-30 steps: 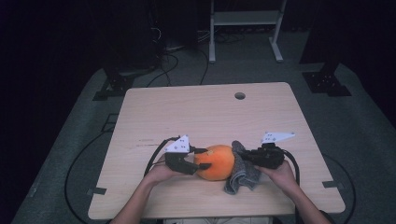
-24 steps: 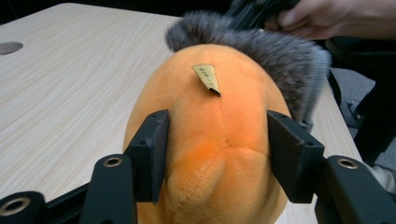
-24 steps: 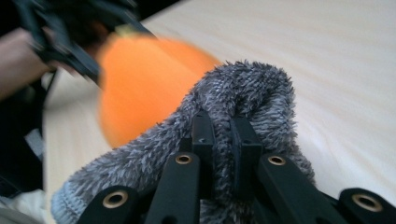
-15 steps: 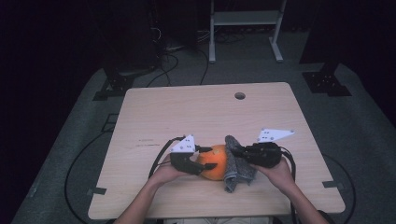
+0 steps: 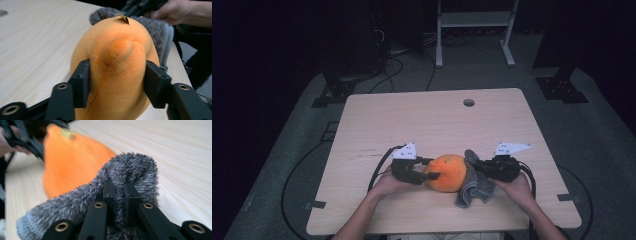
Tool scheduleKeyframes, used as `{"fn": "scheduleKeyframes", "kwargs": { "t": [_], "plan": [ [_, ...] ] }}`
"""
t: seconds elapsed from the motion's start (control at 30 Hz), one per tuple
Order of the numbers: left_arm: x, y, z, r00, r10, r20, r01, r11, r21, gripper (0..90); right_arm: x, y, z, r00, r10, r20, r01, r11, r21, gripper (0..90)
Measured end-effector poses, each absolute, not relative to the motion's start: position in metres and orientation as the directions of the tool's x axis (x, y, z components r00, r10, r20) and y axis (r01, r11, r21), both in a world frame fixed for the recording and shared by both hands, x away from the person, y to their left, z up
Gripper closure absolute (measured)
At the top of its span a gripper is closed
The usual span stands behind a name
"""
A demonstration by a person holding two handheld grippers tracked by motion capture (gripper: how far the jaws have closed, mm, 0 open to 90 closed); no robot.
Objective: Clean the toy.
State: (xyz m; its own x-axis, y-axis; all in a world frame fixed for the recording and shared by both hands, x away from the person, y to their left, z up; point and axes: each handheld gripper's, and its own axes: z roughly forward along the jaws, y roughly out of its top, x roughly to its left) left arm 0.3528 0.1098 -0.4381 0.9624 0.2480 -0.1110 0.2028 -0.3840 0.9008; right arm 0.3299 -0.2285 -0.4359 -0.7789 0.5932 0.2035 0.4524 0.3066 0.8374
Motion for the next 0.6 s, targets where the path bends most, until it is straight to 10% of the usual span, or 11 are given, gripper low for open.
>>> {"fn": "scheduleKeyframes", "kwargs": {
  "t": [0.33,0.6],
  "plan": [
    [0.345,0.095,-0.416,0.960,0.267,-0.087,0.186,-0.376,0.908,52.3,0.310,-0.204,-0.379,-0.858,0.488,0.161,0.293,0.209,0.933,82.2],
    [0.347,0.110,-0.411,0.951,0.288,-0.117,0.217,-0.347,0.912,53.5,0.326,-0.191,-0.408,-0.834,0.517,0.190,0.366,0.263,0.892,82.2]
  ]
}}
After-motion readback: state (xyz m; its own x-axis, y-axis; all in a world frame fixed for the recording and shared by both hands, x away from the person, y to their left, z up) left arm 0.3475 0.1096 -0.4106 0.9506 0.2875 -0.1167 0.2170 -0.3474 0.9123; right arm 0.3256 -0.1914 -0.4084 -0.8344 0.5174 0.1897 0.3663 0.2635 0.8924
